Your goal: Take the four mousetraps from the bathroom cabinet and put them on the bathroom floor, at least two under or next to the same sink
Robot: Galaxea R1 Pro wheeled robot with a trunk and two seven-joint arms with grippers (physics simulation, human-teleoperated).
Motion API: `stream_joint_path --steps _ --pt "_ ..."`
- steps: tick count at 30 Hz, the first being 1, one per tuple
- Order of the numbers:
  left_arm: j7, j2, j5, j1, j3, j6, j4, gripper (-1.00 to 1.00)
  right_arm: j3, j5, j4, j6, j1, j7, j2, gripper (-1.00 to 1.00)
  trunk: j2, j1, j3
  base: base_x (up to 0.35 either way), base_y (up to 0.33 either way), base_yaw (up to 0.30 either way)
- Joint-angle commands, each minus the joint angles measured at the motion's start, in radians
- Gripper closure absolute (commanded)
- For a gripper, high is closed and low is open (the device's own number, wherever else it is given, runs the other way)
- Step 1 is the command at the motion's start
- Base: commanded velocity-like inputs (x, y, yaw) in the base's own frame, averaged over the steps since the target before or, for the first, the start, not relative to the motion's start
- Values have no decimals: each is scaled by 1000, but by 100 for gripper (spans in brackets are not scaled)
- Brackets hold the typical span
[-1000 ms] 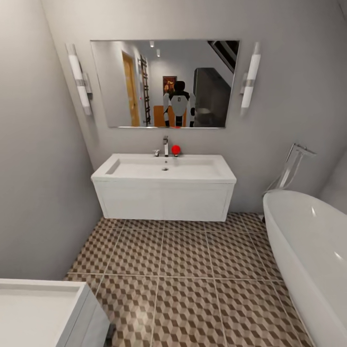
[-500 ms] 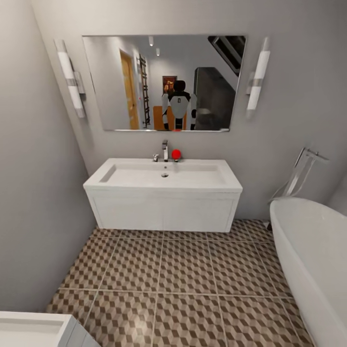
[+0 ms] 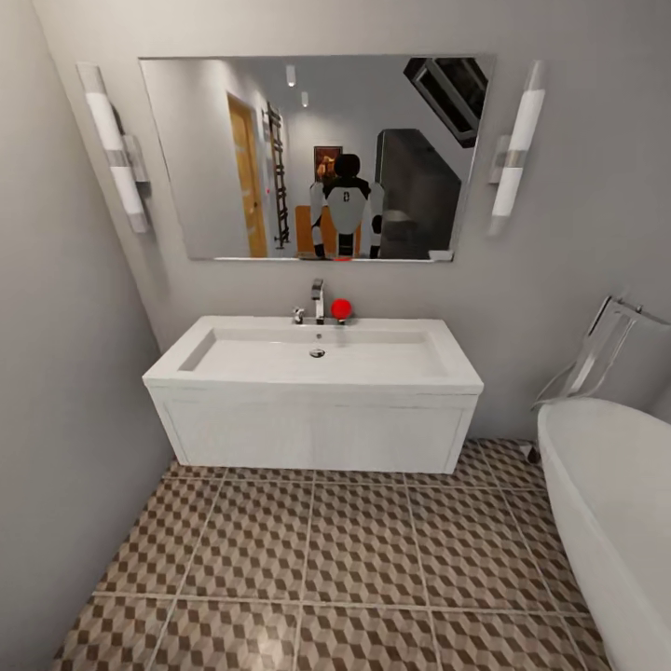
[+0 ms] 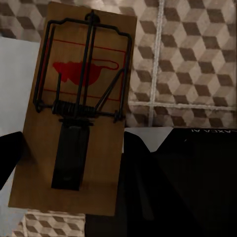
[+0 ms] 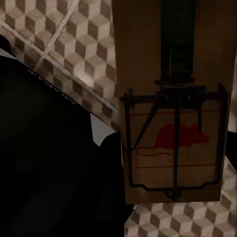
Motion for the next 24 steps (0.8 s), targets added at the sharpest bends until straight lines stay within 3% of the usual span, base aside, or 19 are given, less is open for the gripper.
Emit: stream_joint_path --steps 1,14,20,22,23,24 --pt "7 1 -3 -1 -4 3 -4 100 -9 4 3 -4 -1 4 -1 100 -1 1 -1 334 0 0" --pt "7 0 -3 -1 -4 3 -4 100 -9 0 3 -5 0 4 -3 100 -1 1 -1 330 0 0" --pt "7 -2 -3 -1 -3 2 -4 100 -9 0 3 -4 0 4 -1 100 -1 1 -1 103 0 0" --pt "7 -5 4 -1 -3 0 -4 100 -9 3 5 6 0 -6 49 100 -1 1 -1 0 0 0" --pt "12 -10 5 -10 25 11 32 100 -118 -110 -4 38 -14 -572 163 100 -1 1 -1 0 0 0" --pt "15 -26 4 -25 44 27 76 100 -138 -144 -5 65 -50 -644 181 100 -1 1 -1 0 0 0"
